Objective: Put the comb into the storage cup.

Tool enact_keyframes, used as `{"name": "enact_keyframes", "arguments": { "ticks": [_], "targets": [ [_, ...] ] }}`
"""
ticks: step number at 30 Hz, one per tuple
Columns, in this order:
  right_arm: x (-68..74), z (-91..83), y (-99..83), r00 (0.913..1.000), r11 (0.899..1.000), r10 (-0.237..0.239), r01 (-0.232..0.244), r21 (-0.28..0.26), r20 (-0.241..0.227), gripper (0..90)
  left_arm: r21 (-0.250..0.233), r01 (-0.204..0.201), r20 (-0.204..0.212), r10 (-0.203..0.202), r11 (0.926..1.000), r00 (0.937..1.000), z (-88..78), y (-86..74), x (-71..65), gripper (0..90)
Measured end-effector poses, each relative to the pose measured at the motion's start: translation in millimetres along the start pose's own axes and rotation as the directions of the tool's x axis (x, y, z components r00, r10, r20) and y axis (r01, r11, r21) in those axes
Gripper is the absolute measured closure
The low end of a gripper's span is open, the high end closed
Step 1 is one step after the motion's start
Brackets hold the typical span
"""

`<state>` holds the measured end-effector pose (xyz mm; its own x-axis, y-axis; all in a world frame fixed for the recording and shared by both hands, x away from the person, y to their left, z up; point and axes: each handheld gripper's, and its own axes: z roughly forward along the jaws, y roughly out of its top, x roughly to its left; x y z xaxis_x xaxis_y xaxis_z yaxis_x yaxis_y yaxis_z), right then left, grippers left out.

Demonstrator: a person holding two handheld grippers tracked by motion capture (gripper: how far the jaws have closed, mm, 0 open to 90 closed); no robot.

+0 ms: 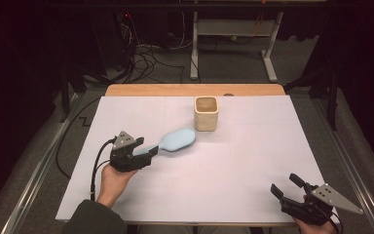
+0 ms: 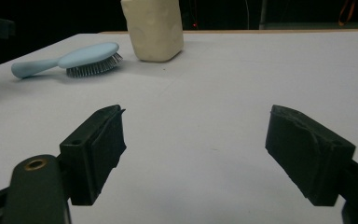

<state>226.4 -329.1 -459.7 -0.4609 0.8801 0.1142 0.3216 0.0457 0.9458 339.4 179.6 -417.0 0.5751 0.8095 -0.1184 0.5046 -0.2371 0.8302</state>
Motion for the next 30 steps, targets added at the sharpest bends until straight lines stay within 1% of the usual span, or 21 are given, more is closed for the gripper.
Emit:
{"name": "enact_keyframes", "arguments": {
  "ticks": [2,4,8,9,10,12,13,15,16,17,19,20,21,25,26,27,28,29,30],
  "targets": [
    [0.1,-0.1,0.0,1.0000,1.000,-0.001,0.001,-0.001,-0.001,20.0,0.023,-0.003,0.021,0.003,0.9997,0.9998,2.5,4.8,0.2,34.4],
    [0.1,-0.1,0.0,1.0000,1.000,-0.001,0.001,-0.001,-0.001,20.0,0.030,-0.004,0.025,0.003,0.9995,0.9997,4.0,6.9,-0.2,34.3],
    [-0.1,-0.6,0.1,1.0000,1.000,-0.001,0.001,-0.002,-0.001,20.0,0.068,-0.010,0.020,0.009,0.9976,0.9998,10.6,14.5,-1.3,34.6],
    [-0.1,-0.7,0.0,1.0000,1.000,0.001,-0.001,-0.003,-0.002,20.0,0.068,-0.010,0.020,0.009,0.9976,0.9998,10.6,14.5,-1.3,34.7],
    [-0.3,-0.9,0.1,1.0000,1.000,-0.001,0.001,-0.002,-0.003,20.0,0.079,-0.010,0.019,0.009,0.9968,0.9998,12.0,16.2,-1.6,34.8],
    [-0.4,-1.1,0.1,1.0000,1.000,-0.001,0.001,-0.003,-0.003,20.0,0.110,-0.024,0.021,0.022,0.9936,0.9995,15.4,21.2,-1.9,35.0],
    [-0.4,-1.2,0.1,1.0000,1.000,-0.001,0.001,-0.003,-0.003,20.0,0.110,-0.024,0.021,0.022,0.9936,0.9995,15.4,21.2,-1.9,35.1],
    [-0.5,-1.2,0.2,1.0000,1.000,-0.001,0.001,-0.004,-0.003,20.0,0.133,-0.033,0.016,0.031,0.9905,0.9994,17.7,24.6,-2.2,35.2],
    [-0.6,-1.2,0.1,1.0000,1.000,-0.002,0.002,-0.005,-0.002,20.0,0.150,-0.040,0.010,0.039,0.9878,0.9992,19.2,26.9,-2.7,36.6],
    [-0.6,-1.3,0.1,1.0000,1.000,-0.003,0.003,-0.005,-0.002,20.0,0.173,-0.054,0.018,0.052,0.9835,0.9985,20.6,30.1,-2.7,37.1],
    [-0.6,-1.3,0.1,1.0000,1.000,-0.002,0.002,-0.005,-0.002,20.0,0.180,-0.056,0.024,0.053,0.9821,0.9983,21.4,31.5,-2.3,37.4],
    [-0.6,-1.4,0.1,1.0000,1.000,-0.001,0.001,-0.006,-0.002,20.1,0.205,-0.061,0.028,0.057,0.9769,0.9980,23.5,34.4,-1.7,38.2],
    [-0.6,-1.5,0.1,1.0000,1.000,-0.001,0.001,-0.006,-0.003,20.1,0.216,-0.068,0.025,0.065,0.9741,0.9976,24.5,35.8,-1.5,38.6],
    [-0.7,-1.6,0.2,1.0000,1.000,-0.003,0.003,-0.006,-0.006,20.5,0.253,-0.086,0.015,0.085,0.9637,0.9963,29.2,40.8,-1.1,39.2],
    [-0.6,-1.7,0.1,1.0000,1.000,-0.005,0.005,-0.008,-0.005,20.8,0.253,-0.086,0.015,0.085,0.9637,0.9963,29.2,40.8,-1.1,39.1],
    [-0.6,-1.7,0.1,1.0000,1.000,-0.005,0.005,-0.008,-0.005,20.8,0.268,-0.090,0.011,0.090,0.9593,0.9958,30.5,42.2,-1.0,39.1],
    [-0.4,-1.6,0.1,1.0000,1.000,-0.005,0.005,-0.008,-0.006,21.0,0.288,-0.102,-0.005,0.108,0.9523,0.9942,31.3,44.2,-1.2,38.5],
    [-0.3,-1.6,0.2,1.0000,1.000,-0.006,0.006,-0.006,-0.005,21.0,0.301,-0.113,-0.032,0.128,0.9468,0.9912,32.7,45.8,-2.6,38.0],
    [-0.3,-1.3,0.1,1.0000,1.000,-0.009,0.009,-0.003,-0.003,21.2,0.316,-0.129,-0.042,0.149,0.9401,0.9879,33.7,47.5,-3.2,38.0]
  ]
}}
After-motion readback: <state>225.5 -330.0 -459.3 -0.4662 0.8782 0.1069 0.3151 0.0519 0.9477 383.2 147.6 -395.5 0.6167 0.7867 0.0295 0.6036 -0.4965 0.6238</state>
